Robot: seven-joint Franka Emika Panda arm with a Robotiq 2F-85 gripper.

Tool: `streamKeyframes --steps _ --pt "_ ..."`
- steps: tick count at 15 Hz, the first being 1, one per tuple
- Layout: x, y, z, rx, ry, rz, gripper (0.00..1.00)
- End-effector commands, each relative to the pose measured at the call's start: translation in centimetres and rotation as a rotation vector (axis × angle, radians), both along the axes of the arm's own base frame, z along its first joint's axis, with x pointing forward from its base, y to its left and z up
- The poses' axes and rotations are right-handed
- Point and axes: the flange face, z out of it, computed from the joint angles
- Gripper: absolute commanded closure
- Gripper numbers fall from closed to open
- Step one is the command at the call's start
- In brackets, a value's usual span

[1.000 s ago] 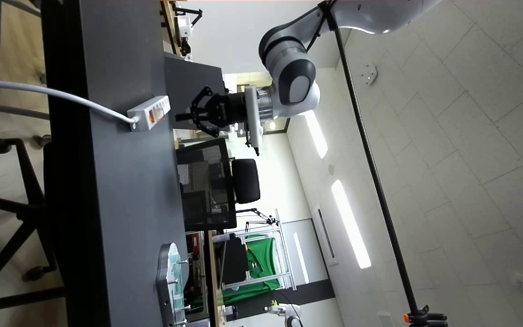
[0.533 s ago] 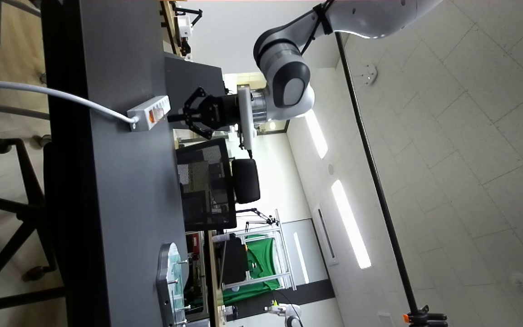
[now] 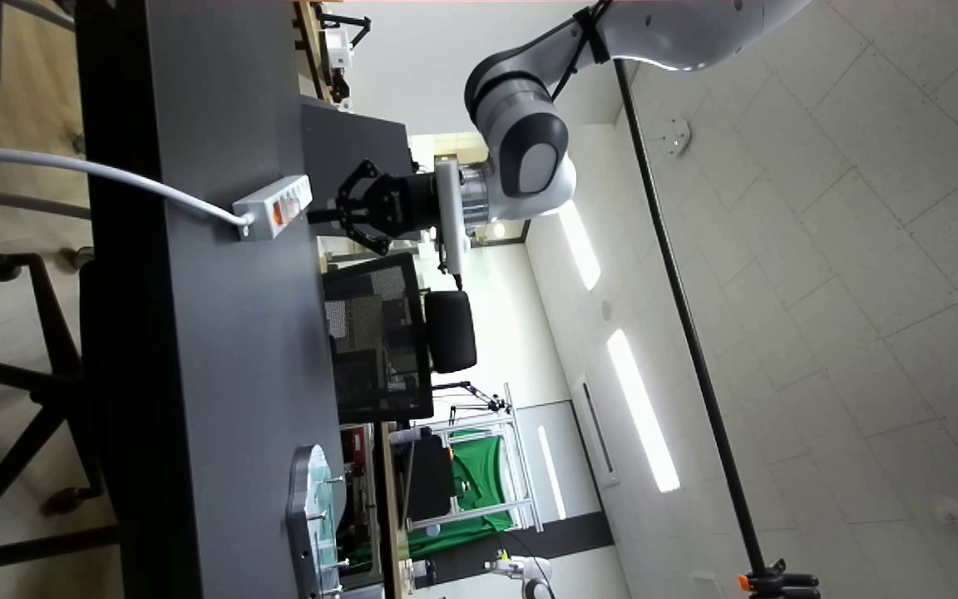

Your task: Switch the extension cord on

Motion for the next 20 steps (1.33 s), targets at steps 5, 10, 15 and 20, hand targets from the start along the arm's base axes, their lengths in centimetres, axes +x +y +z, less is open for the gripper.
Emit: streamKeyframes --steps 5,10,15,20 --pt "0.9 0.5 -0.9 -0.014 -0.015 0.005 1.0" --pt "1.7 1.0 -2.2 -0.013 -0.033 0.019 1.0" --pt "2.4 1.3 -3.2 -0.01 -0.06 0.029 1.0" --pt "2.7 1.1 -3.9 0.008 -0.086 0.017 1.0"
